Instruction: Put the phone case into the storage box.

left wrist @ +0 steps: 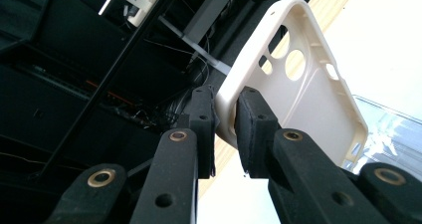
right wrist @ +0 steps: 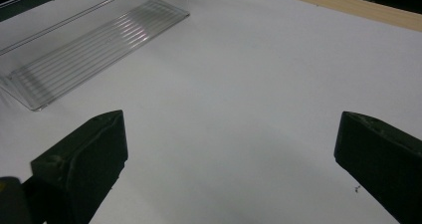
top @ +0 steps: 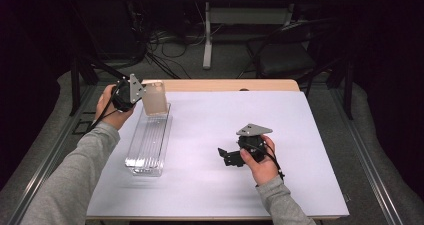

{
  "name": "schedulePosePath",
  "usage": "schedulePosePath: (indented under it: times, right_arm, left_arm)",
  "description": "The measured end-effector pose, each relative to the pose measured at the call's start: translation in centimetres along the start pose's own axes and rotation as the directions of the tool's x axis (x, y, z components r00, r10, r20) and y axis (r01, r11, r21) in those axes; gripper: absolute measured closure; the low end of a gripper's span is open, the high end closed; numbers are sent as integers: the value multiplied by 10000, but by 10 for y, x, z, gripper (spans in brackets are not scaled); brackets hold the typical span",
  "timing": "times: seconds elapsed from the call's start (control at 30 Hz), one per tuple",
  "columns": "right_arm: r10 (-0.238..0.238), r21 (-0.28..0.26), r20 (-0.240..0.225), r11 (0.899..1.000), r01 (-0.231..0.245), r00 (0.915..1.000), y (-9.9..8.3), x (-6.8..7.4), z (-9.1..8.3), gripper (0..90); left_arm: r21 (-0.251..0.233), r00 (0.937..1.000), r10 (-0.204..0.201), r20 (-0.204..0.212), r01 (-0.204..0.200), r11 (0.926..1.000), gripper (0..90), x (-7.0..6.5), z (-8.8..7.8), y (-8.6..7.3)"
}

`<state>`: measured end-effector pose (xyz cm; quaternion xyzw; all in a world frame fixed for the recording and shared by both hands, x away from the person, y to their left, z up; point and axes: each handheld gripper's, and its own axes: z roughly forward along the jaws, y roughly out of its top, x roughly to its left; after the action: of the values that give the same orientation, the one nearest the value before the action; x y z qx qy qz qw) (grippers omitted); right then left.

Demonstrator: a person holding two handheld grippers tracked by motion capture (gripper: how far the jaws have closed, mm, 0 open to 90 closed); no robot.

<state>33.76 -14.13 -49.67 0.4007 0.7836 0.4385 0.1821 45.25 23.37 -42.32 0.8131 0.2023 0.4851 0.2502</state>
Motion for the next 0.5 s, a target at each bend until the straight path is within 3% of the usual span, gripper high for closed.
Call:
schedulePosePath:
  times: [0.5]
  right_arm:
    - [-16, 55, -30, 10000, 17, 10000, -1, 0, 1, 4]
  left_arm:
    - [50, 9998, 200, 75, -201, 9998, 792, -14, 15, -7]
